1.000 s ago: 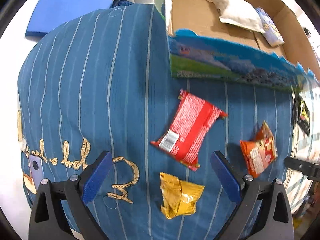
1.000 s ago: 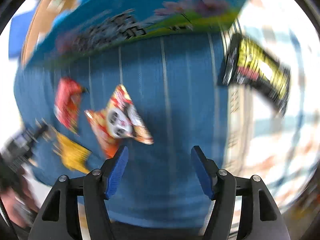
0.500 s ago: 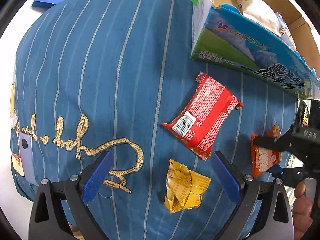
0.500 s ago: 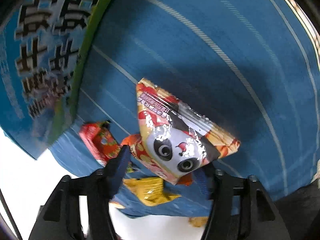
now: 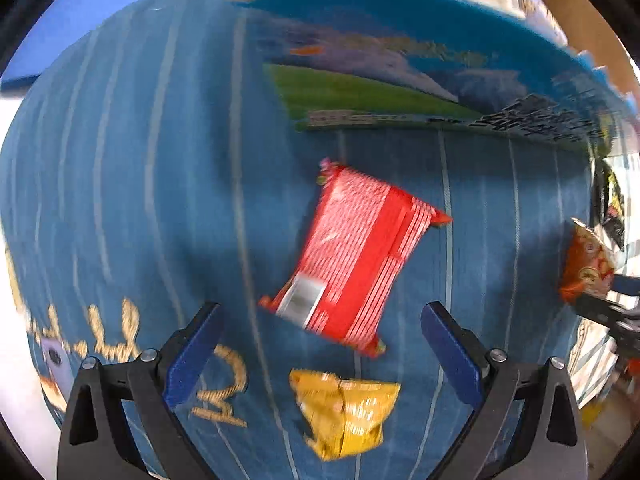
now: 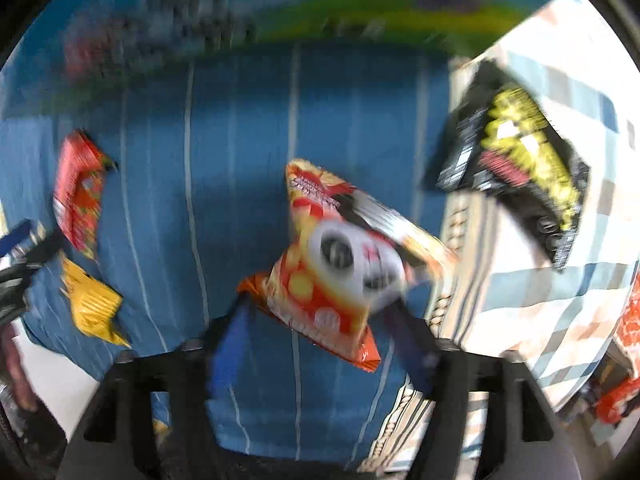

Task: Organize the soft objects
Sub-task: 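Grasp the orange panda pack with right tool while left tool grasps red pack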

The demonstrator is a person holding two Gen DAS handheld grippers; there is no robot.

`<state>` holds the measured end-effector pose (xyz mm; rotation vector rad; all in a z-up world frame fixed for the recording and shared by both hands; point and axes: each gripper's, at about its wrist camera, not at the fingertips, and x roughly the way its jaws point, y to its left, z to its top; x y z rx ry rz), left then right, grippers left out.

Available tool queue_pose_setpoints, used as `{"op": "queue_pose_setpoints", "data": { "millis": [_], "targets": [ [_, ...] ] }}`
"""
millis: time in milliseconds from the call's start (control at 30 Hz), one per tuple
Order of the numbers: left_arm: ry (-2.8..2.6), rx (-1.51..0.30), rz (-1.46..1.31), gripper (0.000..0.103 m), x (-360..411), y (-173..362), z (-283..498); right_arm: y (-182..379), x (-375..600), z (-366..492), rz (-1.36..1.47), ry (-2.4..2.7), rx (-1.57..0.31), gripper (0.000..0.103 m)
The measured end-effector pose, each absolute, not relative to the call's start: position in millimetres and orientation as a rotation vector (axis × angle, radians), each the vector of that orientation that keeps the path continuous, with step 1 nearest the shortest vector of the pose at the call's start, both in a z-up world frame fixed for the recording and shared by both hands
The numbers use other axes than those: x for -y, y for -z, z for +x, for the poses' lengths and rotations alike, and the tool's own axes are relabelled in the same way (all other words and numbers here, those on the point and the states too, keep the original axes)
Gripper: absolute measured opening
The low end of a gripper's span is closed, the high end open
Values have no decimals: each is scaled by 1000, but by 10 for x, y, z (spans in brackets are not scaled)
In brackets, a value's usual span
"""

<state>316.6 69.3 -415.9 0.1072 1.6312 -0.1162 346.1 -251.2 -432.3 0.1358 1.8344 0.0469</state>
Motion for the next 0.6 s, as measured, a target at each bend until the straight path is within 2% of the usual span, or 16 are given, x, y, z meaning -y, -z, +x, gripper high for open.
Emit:
{"op": "queue_pose_setpoints", "data": {
  "millis": [33,67,133,167,367,467,500,533,600],
  "targets": [
    [130,-1644,123,101,-638,4239,3223,4254,2543,3466,157,-34,-1818,90],
    [137,-1654,129,101,-617,4287,3256,4194,2586,3460,188,-22,-1802,90],
    [149,-1678,141,81,-613,4429,3387,4131,2629,3442,237,3,-1790,90],
    [166,-1690,138,57,-596,4499,3427,4101,2700,3429,268,25,-1789,90],
    [125,-1704,103,48,-608,4633,3431,4244,2954,3393,503,113,-1748,90],
    [80,-1712,49,47,-655,4573,3270,4436,2844,3397,539,146,-1747,88],
    [76,-1711,32,47,-705,4522,3198,4496,2787,3380,542,150,-1745,74],
    [73,-1711,14,47,-693,4505,3134,4551,2755,3361,535,156,-1748,53],
    [72,-1719,2,47,-648,4484,3045,4622,2657,3340,527,155,-1755,52]
  ]
}}
